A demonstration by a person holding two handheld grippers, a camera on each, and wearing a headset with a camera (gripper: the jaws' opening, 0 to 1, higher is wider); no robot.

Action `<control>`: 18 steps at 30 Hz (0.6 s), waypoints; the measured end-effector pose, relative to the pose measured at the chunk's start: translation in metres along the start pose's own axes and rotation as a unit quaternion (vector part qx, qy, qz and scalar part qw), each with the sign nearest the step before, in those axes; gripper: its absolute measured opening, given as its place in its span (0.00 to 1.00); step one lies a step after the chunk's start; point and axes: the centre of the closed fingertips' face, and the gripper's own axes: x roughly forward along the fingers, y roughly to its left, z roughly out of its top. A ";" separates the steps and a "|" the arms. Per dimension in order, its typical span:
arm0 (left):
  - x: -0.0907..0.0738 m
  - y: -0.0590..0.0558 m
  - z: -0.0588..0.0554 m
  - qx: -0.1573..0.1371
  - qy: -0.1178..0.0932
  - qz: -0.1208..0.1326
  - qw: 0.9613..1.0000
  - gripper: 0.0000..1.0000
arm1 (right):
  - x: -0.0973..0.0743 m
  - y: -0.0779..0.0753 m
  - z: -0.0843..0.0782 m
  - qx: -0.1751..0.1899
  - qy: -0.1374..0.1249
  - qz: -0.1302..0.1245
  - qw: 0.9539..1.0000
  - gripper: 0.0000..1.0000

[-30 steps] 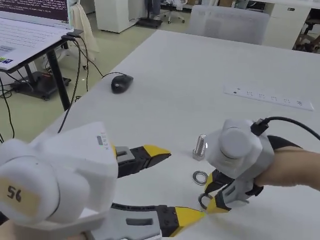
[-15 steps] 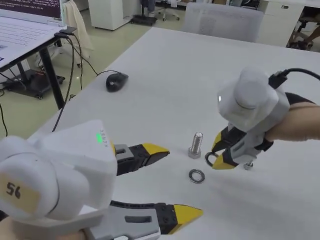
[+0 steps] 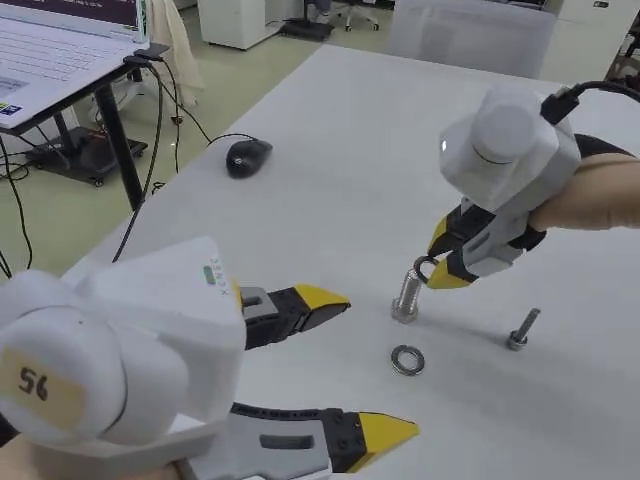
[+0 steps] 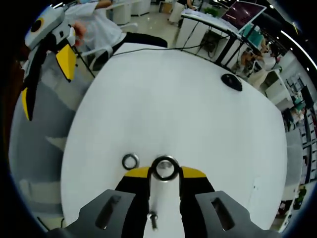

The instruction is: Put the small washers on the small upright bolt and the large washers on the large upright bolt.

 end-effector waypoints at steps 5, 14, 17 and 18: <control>0.000 0.005 0.002 -0.005 -0.006 0.005 1.000 0.55 | 0.013 -0.001 -0.003 -0.005 0.007 0.009 1.000 0.21; -0.001 0.008 0.002 -0.008 -0.007 0.009 1.000 0.55 | 0.026 -0.004 -0.009 -0.007 0.019 0.019 1.000 0.22; 0.000 0.008 0.000 -0.007 -0.004 0.008 1.000 0.55 | 0.033 -0.006 -0.012 -0.010 0.024 0.022 0.999 0.22; 0.000 0.007 -0.001 -0.007 -0.002 0.008 1.000 0.55 | 0.035 -0.005 -0.013 -0.011 0.027 0.023 0.999 0.22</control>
